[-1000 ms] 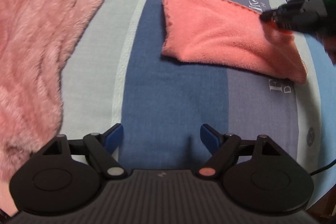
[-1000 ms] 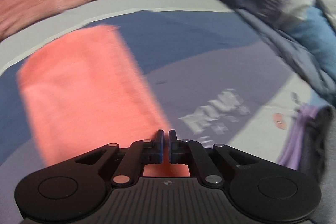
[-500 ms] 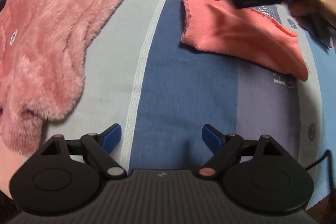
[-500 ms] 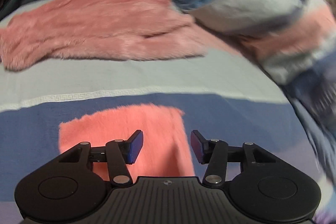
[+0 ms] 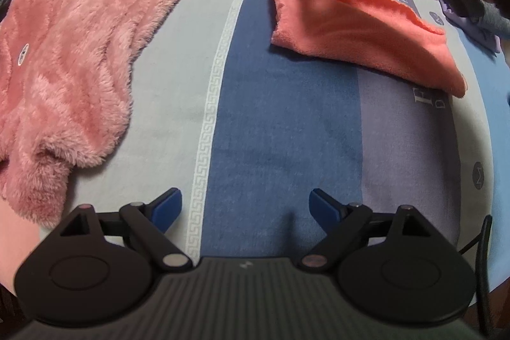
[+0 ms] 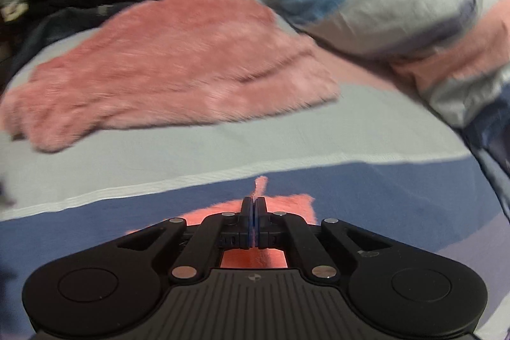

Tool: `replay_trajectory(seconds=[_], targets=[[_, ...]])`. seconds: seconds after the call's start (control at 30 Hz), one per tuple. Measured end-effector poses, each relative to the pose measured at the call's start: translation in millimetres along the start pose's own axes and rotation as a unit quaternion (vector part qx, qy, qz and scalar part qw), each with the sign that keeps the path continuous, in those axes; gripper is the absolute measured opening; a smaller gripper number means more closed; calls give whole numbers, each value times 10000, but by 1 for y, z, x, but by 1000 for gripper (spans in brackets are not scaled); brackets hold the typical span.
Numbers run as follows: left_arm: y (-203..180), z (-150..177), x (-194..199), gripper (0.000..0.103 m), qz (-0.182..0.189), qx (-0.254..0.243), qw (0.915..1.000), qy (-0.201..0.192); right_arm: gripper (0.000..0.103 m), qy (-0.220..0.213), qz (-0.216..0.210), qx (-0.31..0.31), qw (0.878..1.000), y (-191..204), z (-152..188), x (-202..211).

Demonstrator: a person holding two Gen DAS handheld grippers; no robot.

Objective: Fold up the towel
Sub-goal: 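Grasp the salmon cloth edge with the right tool and tug it straight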

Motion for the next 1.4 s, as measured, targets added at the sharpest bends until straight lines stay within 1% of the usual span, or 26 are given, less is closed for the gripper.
replay_trajectory(seconds=[0.03,0.07,0.17,0.27,0.33,0.43,0.47,0.5,0.57,0.6,0.73,0.77,0.8,0.83,0.87,0.97,1.07,1.17,1.3,1.4], targets=[[-1,0,0,90,6,-8,10000,-11,1,-9,12,114,9999,4,-1,4],[-1,-1,0,91,11,-13,10000,-21,1,7,114,144,9998,3,-2,4],[-2,0,-3,91,5,-11,10000,-14,1,94,438,-108,9989,-21,-3,-3],[-1,2,-5,91,-8,29,10000,36,1,310,512,-447,9972,-49,1,-21],[0,4,-7,91,-15,43,10000,63,1,475,411,-671,9958,-62,6,-34],[0,7,-8,91,-21,62,9999,108,6,433,122,-962,9943,-69,13,-43],[0,8,-8,91,-13,73,9999,114,10,338,139,-984,9945,-69,14,-41],[0,8,-8,91,-8,83,9999,116,23,271,216,-965,9947,-69,14,-40],[-1,7,-8,91,-1,81,9999,114,39,264,373,-878,9951,-71,15,-41],[-2,7,-8,91,2,78,9999,113,39,304,417,-831,9952,-72,16,-42],[-6,5,-8,91,19,16,10000,92,36,412,115,-1062,9934,-82,18,-50],[-7,4,-8,91,21,-5,10000,89,29,432,63,-1097,9930,-83,18,-52],[-8,4,-8,91,21,-26,10000,86,16,438,12,-1125,9927,-84,17,-53],[-9,4,-8,91,22,-36,10000,85,8,430,-25,-1134,9926,-83,15,-53],[-9,4,-8,92,25,-43,10000,85,3,431,-43,-1131,9926,-82,14,-53],[-10,5,-7,92,43,-48,9999,99,3,410,-23,-967,9945,-75,10,-47],[-9,4,-6,92,57,-19,9999,87,3,178,-37,-927,9955,-67,4,-31],[-8,3,-5,92,69,13,9999,72,3,-80,-69,-820,9966,-50,-3,-5],[-6,1,-4,93,85,56,9999,53,3,-291,-395,-440,9978,-4,-15,32],[-5,0,-3,93,95,87,9999,45,3,-270,-615,-36,9977,41,-25,53]])
Point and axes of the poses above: each gripper's, at about its wrist camera, not at the fingertips, and x roughly against the way its jaws point, y to its left, z to its underside, the point moved 4 cm from there along -x, roughly the way its jaws point, and after that the axes turned 15 degrees about -z, right-handed, at the moved point
